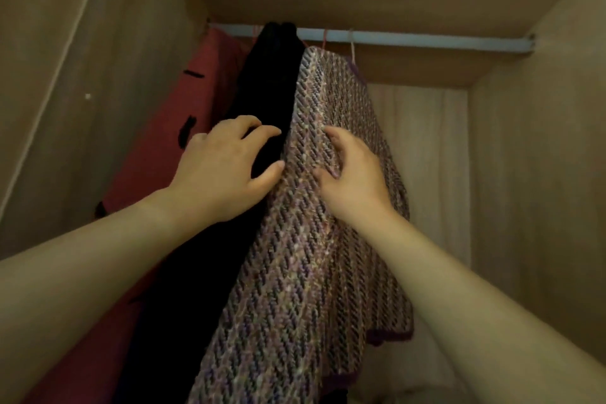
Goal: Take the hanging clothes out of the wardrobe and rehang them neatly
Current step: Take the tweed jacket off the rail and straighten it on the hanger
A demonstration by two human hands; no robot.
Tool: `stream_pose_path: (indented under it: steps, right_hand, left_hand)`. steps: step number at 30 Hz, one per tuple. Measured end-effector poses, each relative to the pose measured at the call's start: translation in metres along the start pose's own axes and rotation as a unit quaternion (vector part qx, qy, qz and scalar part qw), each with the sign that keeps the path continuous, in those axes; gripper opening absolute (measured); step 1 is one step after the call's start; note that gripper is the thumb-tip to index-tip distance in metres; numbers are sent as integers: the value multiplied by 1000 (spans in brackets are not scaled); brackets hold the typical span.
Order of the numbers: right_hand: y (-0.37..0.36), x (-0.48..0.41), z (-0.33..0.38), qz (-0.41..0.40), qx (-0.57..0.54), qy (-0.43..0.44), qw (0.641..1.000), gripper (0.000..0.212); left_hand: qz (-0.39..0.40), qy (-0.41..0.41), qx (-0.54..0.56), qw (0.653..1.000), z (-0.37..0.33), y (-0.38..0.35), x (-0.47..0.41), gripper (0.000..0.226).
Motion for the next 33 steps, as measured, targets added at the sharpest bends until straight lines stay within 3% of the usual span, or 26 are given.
stream_pose_path:
  steps: [11,15,20,28,33]
  right_hand:
    - [122,31,-53,-40,162,-103,981,52]
    - [149,10,-48,-73,172,-136,973,47]
    - [129,-70,-8,-79,226,-109,965,54]
    - [126,-112,-44,-126,223,-74,964,41]
    - [144,-109,-82,-155,155,-63,974,36]
  left_hand:
    - [-85,-51,118,988,-58,-29,-70,53]
    - [-30,-15,311,950,-83,-68,-100,56]
    - [26,-15,405,914,-114,-107,-110,67]
    - [-20,-51,385,921,-89,-117,-94,62]
    - [-41,-4,343,939,-64,-125,-110,57]
Point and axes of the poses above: each hand's wrist, its own x-axis away from the middle knuckle, its own y-axis out of the back of the hand, z = x × y, the point moved 7 cm from there along -x, towards the middle knuckle, and after that the axes turned 4 degrees about -y, right-handed, at the moved point
